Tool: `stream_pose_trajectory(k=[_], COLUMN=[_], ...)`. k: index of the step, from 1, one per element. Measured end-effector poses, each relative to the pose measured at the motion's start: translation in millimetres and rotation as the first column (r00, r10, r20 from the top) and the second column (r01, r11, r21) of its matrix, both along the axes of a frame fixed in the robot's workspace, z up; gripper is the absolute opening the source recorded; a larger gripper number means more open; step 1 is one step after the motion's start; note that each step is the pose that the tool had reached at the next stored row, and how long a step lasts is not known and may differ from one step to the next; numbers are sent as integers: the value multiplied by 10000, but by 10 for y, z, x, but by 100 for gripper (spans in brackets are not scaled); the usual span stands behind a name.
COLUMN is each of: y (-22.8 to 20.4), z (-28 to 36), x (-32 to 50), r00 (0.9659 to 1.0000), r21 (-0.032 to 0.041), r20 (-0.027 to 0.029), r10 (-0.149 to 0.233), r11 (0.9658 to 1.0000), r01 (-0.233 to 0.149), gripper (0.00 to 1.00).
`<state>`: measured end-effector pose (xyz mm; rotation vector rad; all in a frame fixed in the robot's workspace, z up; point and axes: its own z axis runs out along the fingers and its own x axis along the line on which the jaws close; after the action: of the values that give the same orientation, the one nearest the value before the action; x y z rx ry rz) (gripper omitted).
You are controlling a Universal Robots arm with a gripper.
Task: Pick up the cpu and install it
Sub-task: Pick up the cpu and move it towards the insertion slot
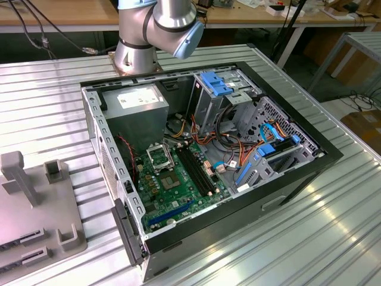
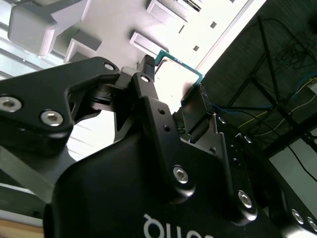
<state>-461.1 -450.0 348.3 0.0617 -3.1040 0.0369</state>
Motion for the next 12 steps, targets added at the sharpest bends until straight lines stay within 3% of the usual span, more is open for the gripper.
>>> stream_pose_trajectory(k=[12], y=[0], z=[77], x=[1], r00=[10000], r21=[3], r20=[-20], r10=[0], r11=[10000], r01=[0], gripper=[47])
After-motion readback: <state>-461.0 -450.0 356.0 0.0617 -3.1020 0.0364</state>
